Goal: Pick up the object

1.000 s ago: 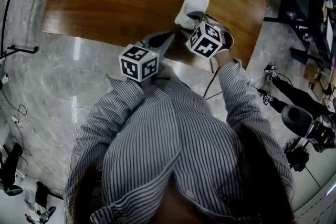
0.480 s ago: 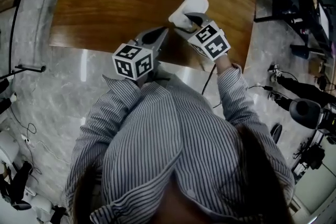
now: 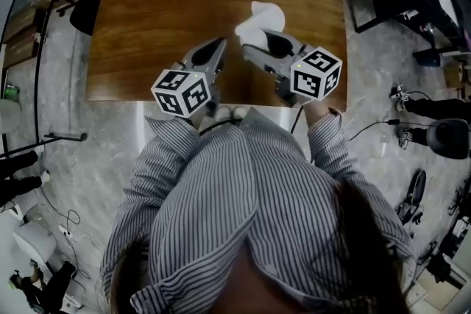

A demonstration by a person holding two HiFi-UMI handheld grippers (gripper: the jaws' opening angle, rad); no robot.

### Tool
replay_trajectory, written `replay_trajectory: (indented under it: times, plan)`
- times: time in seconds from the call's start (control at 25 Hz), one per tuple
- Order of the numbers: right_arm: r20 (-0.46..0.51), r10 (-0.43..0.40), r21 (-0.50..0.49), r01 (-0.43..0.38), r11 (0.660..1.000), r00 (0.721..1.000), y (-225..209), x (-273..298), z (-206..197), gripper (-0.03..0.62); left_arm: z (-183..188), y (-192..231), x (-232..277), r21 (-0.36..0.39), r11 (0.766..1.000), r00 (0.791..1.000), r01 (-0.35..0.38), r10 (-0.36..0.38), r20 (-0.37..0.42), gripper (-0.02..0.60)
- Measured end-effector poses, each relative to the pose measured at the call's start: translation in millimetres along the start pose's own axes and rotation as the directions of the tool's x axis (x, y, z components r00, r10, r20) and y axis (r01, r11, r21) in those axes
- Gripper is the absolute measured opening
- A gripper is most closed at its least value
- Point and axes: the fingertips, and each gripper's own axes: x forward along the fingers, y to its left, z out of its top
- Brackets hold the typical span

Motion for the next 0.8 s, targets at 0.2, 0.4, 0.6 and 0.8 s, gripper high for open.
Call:
replay_trajectory:
  times: [0.2, 0.4, 0.6, 0.8]
  plan:
    - [0.157, -0.042, 0.126, 0.022, 0.992, 0.987, -8, -20, 6, 0.233, 5, -17, 8, 0.024, 0.999, 0.999, 0.035, -0.035, 0.014, 0.005]
    - [0.222, -0.078, 0.183, 0.037, 0.982, 0.972, -11, -35, 7, 0.233, -1, -34, 16, 0.036, 0.998, 0.998, 0.055, -0.056, 0.006, 0.005]
    - [0.245, -0.085, 0.214, 0.032, 0.976, 0.966, -10, -37, 10, 0.233, -2, -34, 18, 0.015, 0.999, 0.999, 0.047, -0.047, 0.003, 0.005]
    - [0.268, -0.065, 0.217, 0.006, 0.976, 0.961, -8, -38, 9, 0.233, -5, -31, 21, 0.011, 0.999, 1.000, 0.030, -0.030, -0.003, 0.005]
